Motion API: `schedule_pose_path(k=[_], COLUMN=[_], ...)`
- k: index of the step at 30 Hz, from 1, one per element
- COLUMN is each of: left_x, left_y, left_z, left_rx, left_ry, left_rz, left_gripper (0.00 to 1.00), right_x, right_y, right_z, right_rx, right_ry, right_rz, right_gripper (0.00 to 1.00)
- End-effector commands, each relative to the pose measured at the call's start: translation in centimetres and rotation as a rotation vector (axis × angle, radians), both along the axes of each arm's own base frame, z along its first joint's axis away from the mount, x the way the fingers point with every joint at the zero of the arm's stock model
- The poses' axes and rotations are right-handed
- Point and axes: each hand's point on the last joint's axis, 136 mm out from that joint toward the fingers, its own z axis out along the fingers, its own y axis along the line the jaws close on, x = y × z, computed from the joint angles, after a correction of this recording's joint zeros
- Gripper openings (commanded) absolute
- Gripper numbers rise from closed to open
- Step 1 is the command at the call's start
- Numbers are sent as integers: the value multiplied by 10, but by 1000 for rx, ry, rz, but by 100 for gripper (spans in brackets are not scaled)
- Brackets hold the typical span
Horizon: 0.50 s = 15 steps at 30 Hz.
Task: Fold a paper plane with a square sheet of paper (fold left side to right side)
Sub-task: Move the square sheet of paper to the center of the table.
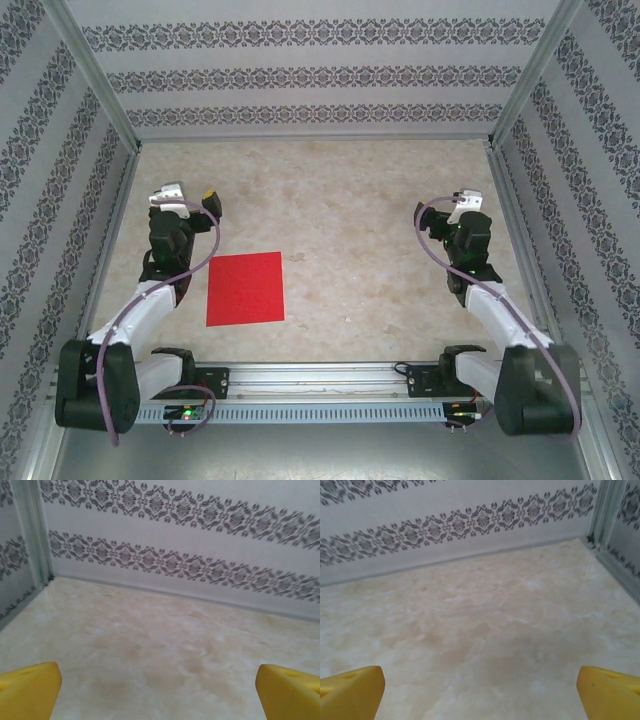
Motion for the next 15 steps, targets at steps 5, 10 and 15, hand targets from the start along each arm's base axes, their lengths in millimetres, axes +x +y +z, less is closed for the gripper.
schedule_pose_path(k=[5, 10, 15], left_x=[-26, -56, -88], left_y=[-47, -84, -115], left_z=[-27, -59, -97], left_rx=[-326, -459, -433], left_ry=[275, 538, 791], left_rz=[-203, -328, -388], left_gripper=[100, 99, 100], right_x=[-57, -82, -95], right_y=[45, 66, 79], right_z=[-9, -16, -31], right_rx=[348, 500, 568], right_ry=[215, 296, 374], right_rz=[131, 192, 215], right_gripper=[98, 98, 98])
